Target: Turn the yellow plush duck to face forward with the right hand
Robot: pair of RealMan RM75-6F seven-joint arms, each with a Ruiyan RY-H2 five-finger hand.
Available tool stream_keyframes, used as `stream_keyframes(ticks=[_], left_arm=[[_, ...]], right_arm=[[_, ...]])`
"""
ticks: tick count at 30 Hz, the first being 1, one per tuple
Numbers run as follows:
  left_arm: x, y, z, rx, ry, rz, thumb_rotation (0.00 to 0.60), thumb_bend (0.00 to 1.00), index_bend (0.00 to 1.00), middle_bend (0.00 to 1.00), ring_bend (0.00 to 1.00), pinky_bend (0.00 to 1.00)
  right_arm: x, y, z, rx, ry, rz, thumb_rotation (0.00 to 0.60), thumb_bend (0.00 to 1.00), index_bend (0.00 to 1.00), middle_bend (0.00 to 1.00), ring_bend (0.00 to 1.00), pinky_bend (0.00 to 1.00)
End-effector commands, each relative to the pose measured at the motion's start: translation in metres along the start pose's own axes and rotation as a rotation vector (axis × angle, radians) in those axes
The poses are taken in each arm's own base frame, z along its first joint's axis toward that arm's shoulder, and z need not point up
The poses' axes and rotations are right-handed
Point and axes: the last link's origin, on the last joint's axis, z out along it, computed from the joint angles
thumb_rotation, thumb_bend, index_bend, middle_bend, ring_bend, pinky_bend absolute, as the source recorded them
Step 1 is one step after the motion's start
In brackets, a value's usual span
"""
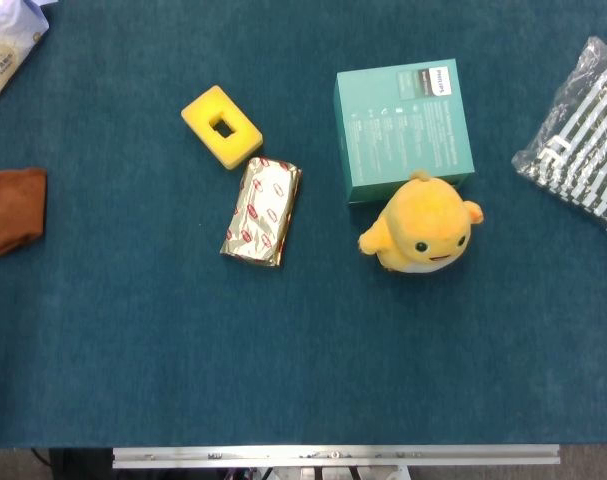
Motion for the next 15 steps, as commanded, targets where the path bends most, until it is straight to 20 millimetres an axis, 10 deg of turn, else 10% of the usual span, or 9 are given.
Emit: stream_keyframes(ticks=[1, 15], left_arm=[[0.000, 0.000, 0.000, 0.001, -0.001, 0.002, 0.600, 0.38, 0.42, 0.47, 0.37, 0.39], [0.001, 0.001, -0.001, -0.002, 0.004, -0.004, 0.600, 0.38, 0.42, 0.47, 0.37, 0.39]], right_arm=[[0.000, 0.000, 0.001, -0.001, -0.001, -0.001, 0.600, 0.11, 0.14, 0.39, 0.20, 0.31], [0.006, -0.022, 0.027, 0.114, -0.011, -0.003, 0.600, 0.11, 0.14, 0.38, 0.20, 0.31]])
